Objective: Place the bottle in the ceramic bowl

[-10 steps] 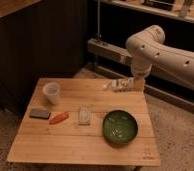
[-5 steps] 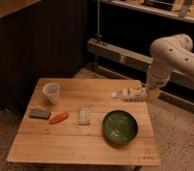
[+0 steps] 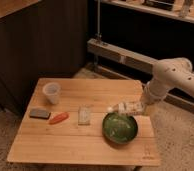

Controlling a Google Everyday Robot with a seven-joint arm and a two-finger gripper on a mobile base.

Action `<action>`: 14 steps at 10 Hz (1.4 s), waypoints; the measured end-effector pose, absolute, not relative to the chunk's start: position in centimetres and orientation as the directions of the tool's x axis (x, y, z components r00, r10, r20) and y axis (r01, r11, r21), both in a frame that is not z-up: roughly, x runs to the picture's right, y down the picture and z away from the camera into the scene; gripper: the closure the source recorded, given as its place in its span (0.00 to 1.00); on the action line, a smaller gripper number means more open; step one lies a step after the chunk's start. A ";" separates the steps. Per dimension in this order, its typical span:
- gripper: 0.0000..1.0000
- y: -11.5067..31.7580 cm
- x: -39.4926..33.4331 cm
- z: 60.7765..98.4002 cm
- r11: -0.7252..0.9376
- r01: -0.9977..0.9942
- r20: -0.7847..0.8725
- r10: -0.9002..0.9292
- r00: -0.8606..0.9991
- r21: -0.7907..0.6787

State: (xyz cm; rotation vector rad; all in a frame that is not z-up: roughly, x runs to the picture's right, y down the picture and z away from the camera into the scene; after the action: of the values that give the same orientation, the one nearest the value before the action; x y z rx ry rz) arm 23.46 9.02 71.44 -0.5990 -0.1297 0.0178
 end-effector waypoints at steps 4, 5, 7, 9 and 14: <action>0.96 10.4 23.3 73.1 0.811 0.064 0.181 0.052 0.982 -0.581; 0.96 10.7 23.5 73.3 0.802 0.073 0.184 0.047 0.982 -0.593; 0.96 11.5 23.5 74.4 0.781 0.089 0.179 0.030 0.983 -0.618; 0.96 12.9 23.9 75.7 0.759 0.090 0.166 0.024 0.986 -0.645; 0.88 14.6 22.8 76.8 0.732 0.187 0.269 -0.004 0.963 -0.655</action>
State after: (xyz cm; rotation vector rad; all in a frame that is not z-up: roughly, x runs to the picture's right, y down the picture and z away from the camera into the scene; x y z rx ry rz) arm 22.84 14.64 76.75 -0.7443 -0.2581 -0.1063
